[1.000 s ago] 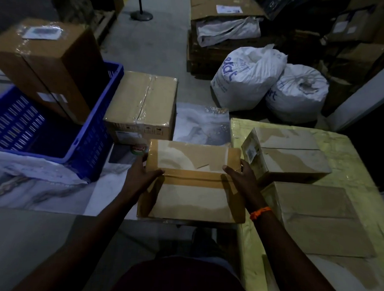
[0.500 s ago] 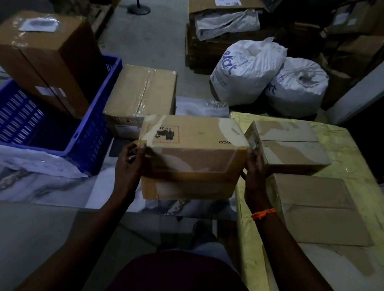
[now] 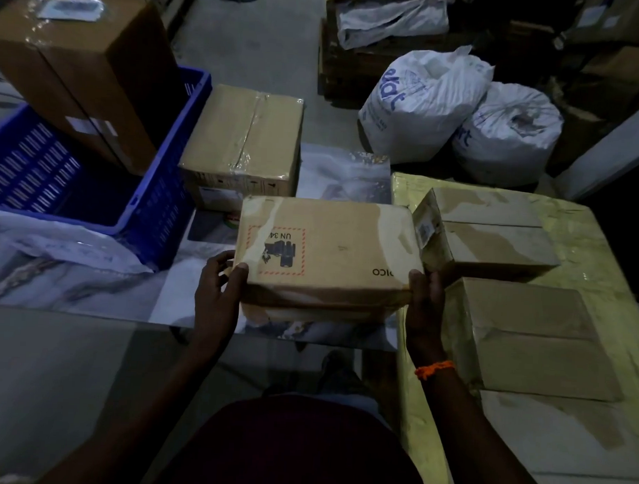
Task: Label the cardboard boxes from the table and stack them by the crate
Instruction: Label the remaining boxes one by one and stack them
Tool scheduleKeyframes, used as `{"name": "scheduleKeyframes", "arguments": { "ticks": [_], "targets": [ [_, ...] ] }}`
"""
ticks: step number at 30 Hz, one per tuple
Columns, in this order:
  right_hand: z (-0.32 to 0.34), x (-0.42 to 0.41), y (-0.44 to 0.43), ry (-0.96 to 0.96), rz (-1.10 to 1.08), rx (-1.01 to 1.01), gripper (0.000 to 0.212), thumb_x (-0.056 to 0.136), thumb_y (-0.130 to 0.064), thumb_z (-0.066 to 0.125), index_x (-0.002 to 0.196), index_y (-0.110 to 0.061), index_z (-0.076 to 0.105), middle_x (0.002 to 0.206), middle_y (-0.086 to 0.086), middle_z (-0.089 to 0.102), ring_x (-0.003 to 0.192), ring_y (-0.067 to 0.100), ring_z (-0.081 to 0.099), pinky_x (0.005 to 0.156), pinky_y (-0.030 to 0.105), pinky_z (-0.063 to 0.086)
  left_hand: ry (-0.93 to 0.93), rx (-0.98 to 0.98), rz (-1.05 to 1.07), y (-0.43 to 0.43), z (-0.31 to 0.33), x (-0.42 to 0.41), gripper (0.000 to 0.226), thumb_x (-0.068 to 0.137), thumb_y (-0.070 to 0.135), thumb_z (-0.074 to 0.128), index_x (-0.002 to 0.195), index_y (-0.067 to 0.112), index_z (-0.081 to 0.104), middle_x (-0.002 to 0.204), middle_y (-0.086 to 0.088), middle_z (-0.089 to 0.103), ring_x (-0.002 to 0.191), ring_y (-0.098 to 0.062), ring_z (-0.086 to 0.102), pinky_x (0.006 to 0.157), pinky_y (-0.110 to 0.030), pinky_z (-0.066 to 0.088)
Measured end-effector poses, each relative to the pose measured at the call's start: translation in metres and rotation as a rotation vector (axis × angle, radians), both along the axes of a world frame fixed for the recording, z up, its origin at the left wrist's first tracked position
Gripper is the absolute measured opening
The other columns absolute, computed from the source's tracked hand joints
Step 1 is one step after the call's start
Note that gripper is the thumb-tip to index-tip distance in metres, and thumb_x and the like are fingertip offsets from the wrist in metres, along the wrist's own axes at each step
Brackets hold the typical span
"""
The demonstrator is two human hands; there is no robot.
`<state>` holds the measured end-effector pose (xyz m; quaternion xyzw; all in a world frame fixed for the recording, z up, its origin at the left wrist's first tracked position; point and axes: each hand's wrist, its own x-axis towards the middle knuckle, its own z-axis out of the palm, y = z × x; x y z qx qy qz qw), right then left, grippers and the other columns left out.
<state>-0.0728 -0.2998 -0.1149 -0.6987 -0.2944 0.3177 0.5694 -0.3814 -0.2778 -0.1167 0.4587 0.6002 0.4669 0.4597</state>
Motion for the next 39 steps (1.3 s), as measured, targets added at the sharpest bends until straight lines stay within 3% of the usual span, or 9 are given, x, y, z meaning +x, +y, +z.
{"name": "scheduleKeyframes", "arguments": {
  "ticks": [4, 6, 9, 11, 15, 18, 25, 33, 39],
  "targets": [
    [0.007, -0.002, 0.000, -0.143, 0.002, -0.033, 0.026, 0.100, -0.019, 0.060, 0.126, -0.014, 0.057, 0.119, 0.005, 0.063, 0.101, 0.014, 0.061, 0.070, 0.005, 0.045, 0.142, 0.067, -0.028, 0.001, 0.008, -0.001, 0.058, 0.088, 0.060, 0.052, 0.132, 0.023, 0.053, 0.134, -0.004, 0.057, 0.119, -0.015, 0.059, 0.094, -0.045, 0.056],
    [0.020, -0.006, 0.006, -0.365, 0.038, 0.024, 0.042, 0.092, -0.016, 0.062, 0.133, -0.009, 0.056, 0.130, 0.004, 0.054, 0.112, 0.007, 0.052, 0.081, -0.002, 0.041, 0.293, 0.192, -0.060, 0.007, 0.016, 0.000, 0.053, 0.092, 0.047, 0.054, 0.137, 0.019, 0.051, 0.137, -0.006, 0.053, 0.125, -0.018, 0.054, 0.095, -0.046, 0.054],
    [0.027, -0.018, 0.023, -0.810, 0.244, 0.158, 0.042, 0.092, -0.017, 0.057, 0.133, -0.007, 0.060, 0.138, 0.011, 0.056, 0.131, 0.022, 0.050, 0.112, 0.026, 0.040, 0.646, 0.410, -0.193, 0.023, 0.030, 0.008, 0.054, 0.094, 0.035, 0.056, 0.142, 0.011, 0.050, 0.147, -0.012, 0.046, 0.135, -0.028, 0.045, 0.107, -0.049, 0.042],
    [0.031, -0.036, 0.038, -0.993, 0.453, 0.113, 0.048, 0.095, -0.032, 0.049, 0.134, -0.007, 0.063, 0.142, 0.017, 0.058, 0.142, 0.035, 0.045, 0.118, 0.047, 0.036, 0.852, 0.486, -0.361, 0.038, 0.037, 0.021, 0.052, 0.097, 0.039, 0.049, 0.140, 0.012, 0.055, 0.149, -0.013, 0.049, 0.139, -0.033, 0.043, 0.112, -0.054, 0.035],
    [0.035, -0.071, 0.055, -1.193, 0.839, -0.189, 0.075, 0.097, -0.055, 0.016, 0.160, -0.018, 0.034, 0.169, 0.010, 0.027, 0.157, 0.029, 0.019, 0.123, 0.056, 0.016, 1.075, 0.382, -0.637, 0.060, 0.041, 0.046, 0.063, 0.098, 0.048, 0.029, 0.147, 0.016, 0.052, 0.158, -0.011, 0.043, 0.146, -0.034, 0.038, 0.114, -0.064, 0.030],
    [0.031, -0.072, 0.055, -1.223, 0.842, -0.201, 0.075, 0.097, -0.055, 0.010, 0.163, -0.022, 0.027, 0.172, 0.004, 0.019, 0.159, 0.025, 0.013, 0.125, 0.053, 0.010, 1.108, 0.367, -0.677, 0.063, 0.040, 0.048, 0.063, 0.098, 0.046, 0.028, 0.149, 0.017, 0.051, 0.159, -0.008, 0.042, 0.147, -0.033, 0.037, 0.114, -0.062, 0.032],
    [0.034, -0.069, 0.058, -1.205, 0.892, -0.234, 0.065, 0.104, -0.050, 0.021, 0.164, -0.026, 0.021, 0.173, 0.000, 0.013, 0.160, 0.021, 0.006, 0.126, 0.052, 0.006, 1.089, 0.375, -0.713, 0.066, 0.047, 0.045, 0.065, 0.099, 0.049, 0.026, 0.149, 0.017, 0.050, 0.160, -0.008, 0.040, 0.148, -0.033, 0.036, 0.115, -0.061, 0.032],
    [0.034, -0.023, 0.063, -1.254, 0.855, -0.341, 0.088, 0.090, -0.075, 0.001, 0.165, -0.029, -0.001, 0.173, 0.001, -0.009, 0.159, 0.021, -0.013, 0.124, 0.051, -0.009, 1.188, 0.312, -0.714, 0.074, 0.039, 0.020, 0.084, 0.094, 0.071, 0.000, 0.163, 0.024, 0.009, 0.169, 0.000, -0.003, 0.157, -0.023, -0.003, 0.124, -0.056, -0.003],
    [0.027, -0.016, 0.062, -1.262, 0.849, -0.301, 0.082, 0.096, -0.076, 0.006, 0.165, -0.031, -0.004, 0.173, -0.001, -0.011, 0.158, 0.020, -0.015, 0.124, 0.052, -0.011, 1.225, 0.349, -0.677, 0.072, 0.025, 0.019, 0.076, 0.101, 0.066, 0.005, 0.163, 0.023, 0.010, 0.170, -0.002, 0.000, 0.157, -0.021, -0.002, 0.123, -0.055, -0.002]
  ]
}}
